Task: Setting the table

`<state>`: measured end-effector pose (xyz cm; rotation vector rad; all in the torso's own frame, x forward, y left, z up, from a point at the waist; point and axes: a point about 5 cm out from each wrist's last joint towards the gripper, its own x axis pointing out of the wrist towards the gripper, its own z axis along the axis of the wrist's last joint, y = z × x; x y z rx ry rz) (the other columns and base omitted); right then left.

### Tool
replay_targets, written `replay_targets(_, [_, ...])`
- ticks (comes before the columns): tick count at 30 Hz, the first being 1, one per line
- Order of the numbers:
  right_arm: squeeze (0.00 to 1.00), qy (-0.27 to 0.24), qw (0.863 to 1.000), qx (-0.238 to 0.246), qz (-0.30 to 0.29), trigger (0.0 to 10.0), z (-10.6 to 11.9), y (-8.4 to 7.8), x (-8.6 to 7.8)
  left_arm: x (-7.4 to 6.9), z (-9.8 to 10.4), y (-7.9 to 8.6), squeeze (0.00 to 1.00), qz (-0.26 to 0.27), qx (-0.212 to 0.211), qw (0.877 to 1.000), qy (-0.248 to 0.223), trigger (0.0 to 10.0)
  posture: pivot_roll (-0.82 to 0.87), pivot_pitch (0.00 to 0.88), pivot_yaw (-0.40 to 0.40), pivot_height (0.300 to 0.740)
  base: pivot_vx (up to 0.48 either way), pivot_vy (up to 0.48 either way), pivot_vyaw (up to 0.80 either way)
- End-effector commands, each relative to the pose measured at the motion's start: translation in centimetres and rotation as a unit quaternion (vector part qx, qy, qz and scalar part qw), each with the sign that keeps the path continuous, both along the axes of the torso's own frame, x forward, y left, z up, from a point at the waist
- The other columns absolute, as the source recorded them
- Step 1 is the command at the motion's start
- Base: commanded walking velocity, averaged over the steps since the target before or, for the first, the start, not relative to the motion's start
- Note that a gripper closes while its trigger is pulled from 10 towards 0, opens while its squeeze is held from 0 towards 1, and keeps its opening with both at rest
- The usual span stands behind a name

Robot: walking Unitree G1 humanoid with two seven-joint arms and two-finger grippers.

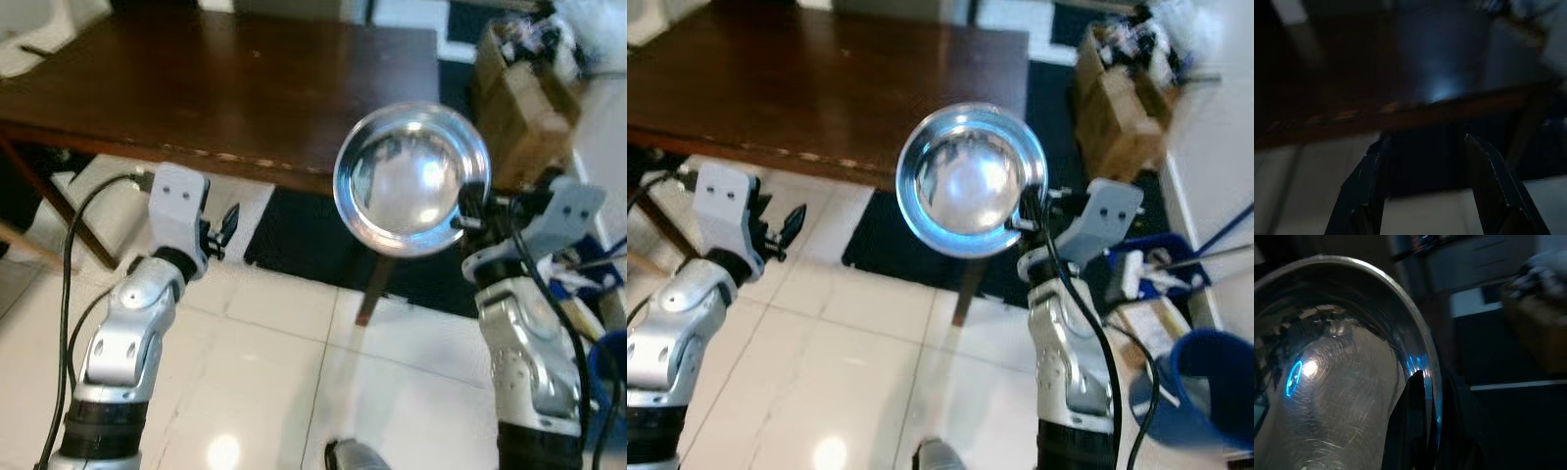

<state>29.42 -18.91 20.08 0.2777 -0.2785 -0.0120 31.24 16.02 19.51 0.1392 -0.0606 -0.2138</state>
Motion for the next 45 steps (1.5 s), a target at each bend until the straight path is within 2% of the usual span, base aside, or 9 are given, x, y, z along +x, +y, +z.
replay_targets(1, [0.00,-0.010,1.000,0.006,0.006,10.0,0.3,0.3,-0.1,-0.1,-0.5,0.5,0.00,0.009,0.003,1.000,0.008,10.0,-0.10,0.043,0.073,0.740,0.000,0.000,-0.80])
replay_targets(3, [0.00,-0.011,1.000,0.008,0.014,10.0,0.4,0.4,0.1,0.0,-0.4,0.6,0.00,0.016,0.010,1.000,-0.001,10.0,-0.10,0.042,0.074,0.740,0.000,0.000,-0.80])
replay_targets(5, [0.00,-0.017,0.999,0.010,0.030,10.0,0.6,0.8,0.2,0.2,-0.4,0.8,0.04,0.029,0.031,0.999,-0.008,10.0,-0.10,0.040,0.075,0.740,0.480,0.000,-0.80])
replay_targets(6, [0.00,-0.021,0.999,0.011,0.041,10.0,0.9,1.1,0.2,0.3,-0.3,0.8,0.09,0.033,0.030,0.999,-0.012,10.0,-0.10,0.040,0.076,0.740,0.480,0.000,0.00])
replay_targets(7, [0.00,-0.028,0.998,0.011,0.054,10.0,1.2,1.4,0.2,0.4,-0.2,0.8,0.11,0.034,0.027,0.999,-0.016,10.0,-0.10,0.038,0.076,0.740,0.480,0.000,0.00])
replay_targets(16, [0.00,-0.032,0.998,0.011,0.052,10.0,1.4,1.5,0.4,0.4,-0.1,0.4,0.10,0.023,0.028,0.999,-0.020,10.0,-0.10,0.033,0.076,0.740,0.480,0.000,0.00])
replay_targets(23, [0.00,-0.031,0.998,0.014,0.048,10.0,1.3,1.3,0.4,0.4,-0.2,0.2,0.10,0.016,0.029,0.999,-0.022,10.0,-0.10,0.030,0.080,0.740,0.480,0.000,-0.77])
replay_targets(41, [0.00,-0.027,0.998,0.003,0.063,10.0,1.3,1.4,0.5,0.3,-0.3,0.2,0.09,0.015,0.028,0.999,-0.021,10.0,-0.10,0.036,0.078,0.740,0.480,0.000,0.00])
replay_targets(45, [0.00,-0.025,0.998,0.003,0.051,10.0,1.3,1.2,0.6,0.2,-0.4,0.0,0.09,0.002,0.025,1.000,-0.018,10.0,-0.10,0.040,0.077,0.740,0.480,0.000,0.00])
